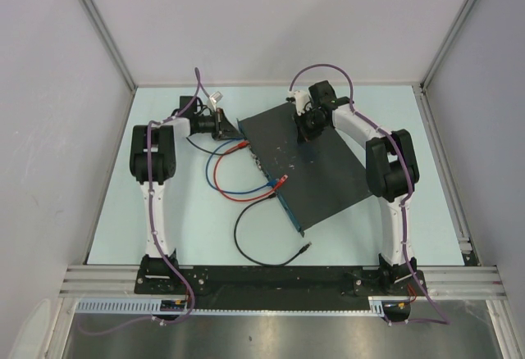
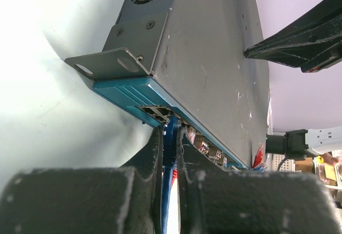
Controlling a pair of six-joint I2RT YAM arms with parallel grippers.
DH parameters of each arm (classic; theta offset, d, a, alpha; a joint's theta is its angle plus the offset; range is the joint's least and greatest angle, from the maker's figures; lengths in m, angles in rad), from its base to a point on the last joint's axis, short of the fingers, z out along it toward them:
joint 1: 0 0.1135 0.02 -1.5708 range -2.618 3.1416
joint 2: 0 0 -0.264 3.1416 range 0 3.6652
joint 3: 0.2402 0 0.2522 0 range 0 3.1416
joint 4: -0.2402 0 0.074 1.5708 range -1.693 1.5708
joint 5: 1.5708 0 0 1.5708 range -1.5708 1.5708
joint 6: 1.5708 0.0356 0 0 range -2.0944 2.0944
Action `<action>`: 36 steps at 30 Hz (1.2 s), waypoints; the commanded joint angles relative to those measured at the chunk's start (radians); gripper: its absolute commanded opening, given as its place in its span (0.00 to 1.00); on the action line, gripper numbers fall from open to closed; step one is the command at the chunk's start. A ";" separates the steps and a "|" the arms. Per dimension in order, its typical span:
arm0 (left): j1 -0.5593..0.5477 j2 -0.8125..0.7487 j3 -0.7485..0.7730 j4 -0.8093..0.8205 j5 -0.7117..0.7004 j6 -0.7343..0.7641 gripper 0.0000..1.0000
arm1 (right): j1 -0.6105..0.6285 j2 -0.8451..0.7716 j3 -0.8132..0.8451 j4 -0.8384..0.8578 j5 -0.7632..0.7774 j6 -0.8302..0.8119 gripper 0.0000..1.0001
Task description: Pull the plug from the switch port
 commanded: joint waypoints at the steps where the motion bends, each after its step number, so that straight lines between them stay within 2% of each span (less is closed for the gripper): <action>1: -0.004 -0.030 -0.006 0.041 0.009 -0.005 0.00 | 0.041 0.121 -0.048 -0.013 0.061 -0.033 0.00; 7: -0.010 -0.012 0.069 0.022 0.007 0.020 0.00 | 0.042 0.121 -0.048 -0.013 0.063 -0.033 0.00; 14: -0.006 -0.051 -0.025 -0.015 0.041 0.067 0.00 | 0.044 0.123 -0.046 -0.014 0.064 -0.036 0.01; 17: -0.004 -0.045 -0.016 -0.027 0.050 0.080 0.00 | 0.045 0.126 -0.043 -0.019 0.066 -0.037 0.01; 26: -0.004 -0.010 0.096 -0.061 0.036 0.097 0.00 | 0.048 0.128 -0.042 -0.019 0.066 -0.040 0.01; 33: -0.004 -0.064 -0.044 -0.091 0.047 0.141 0.00 | 0.048 0.126 -0.042 -0.019 0.066 -0.042 0.01; 36: -0.001 -0.059 -0.036 -0.117 0.052 0.161 0.00 | 0.048 0.131 -0.036 -0.023 0.063 -0.043 0.02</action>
